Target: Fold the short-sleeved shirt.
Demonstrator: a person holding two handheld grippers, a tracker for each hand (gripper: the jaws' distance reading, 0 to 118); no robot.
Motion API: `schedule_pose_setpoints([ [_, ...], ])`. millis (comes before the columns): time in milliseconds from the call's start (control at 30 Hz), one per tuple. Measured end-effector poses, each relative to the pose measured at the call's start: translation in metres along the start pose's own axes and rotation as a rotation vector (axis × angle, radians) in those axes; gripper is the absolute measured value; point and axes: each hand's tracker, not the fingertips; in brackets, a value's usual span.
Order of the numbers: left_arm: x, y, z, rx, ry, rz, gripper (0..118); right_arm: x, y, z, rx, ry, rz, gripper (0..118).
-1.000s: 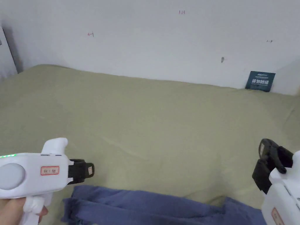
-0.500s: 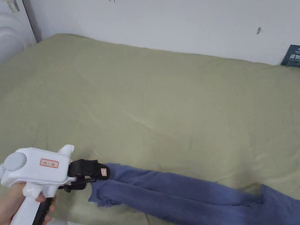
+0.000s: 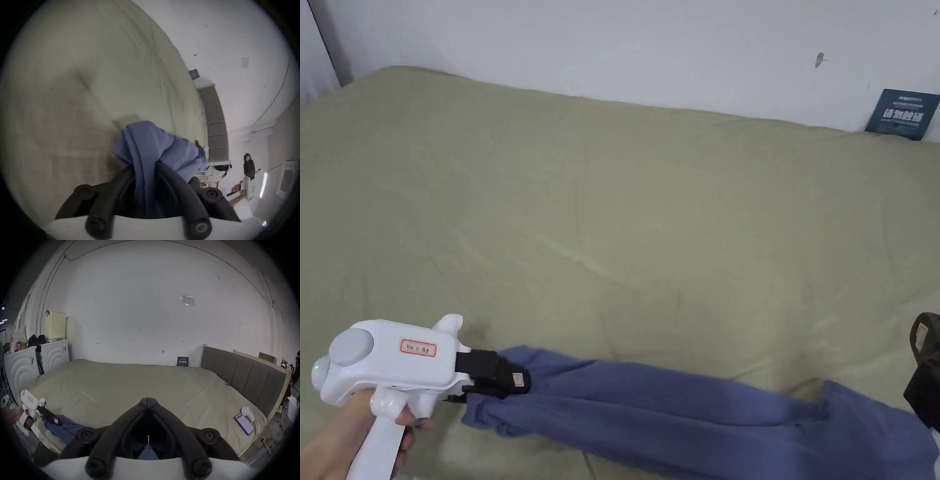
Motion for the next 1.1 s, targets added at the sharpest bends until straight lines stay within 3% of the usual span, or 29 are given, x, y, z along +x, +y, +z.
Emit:
schedule_pose_setpoints([
  [133,0.003,0.001,0.023,0.051,-0.058,0.041,5,0.010,0.005,0.006,0.021,0.001,-0.023,0],
  [333,-0.006,0.004,0.095,0.161,0.049,0.061,5,0.020,0.010,0.012,0.043,0.010,-0.031,0],
  [567,0.046,-0.008,0.126,0.197,0.153,-0.051,5,0.031,0.015,0.020,0.074,0.007,-0.045,0],
  [800,0.167,-0.030,0.062,0.133,0.318,-0.288,5,0.039,0.013,0.030,0.090,-0.001,-0.063,0],
  [1100,0.219,-0.057,-0.088,-0.033,0.368,-0.387,8,0.062,0.005,0.036,0.070,-0.038,-0.100,0],
])
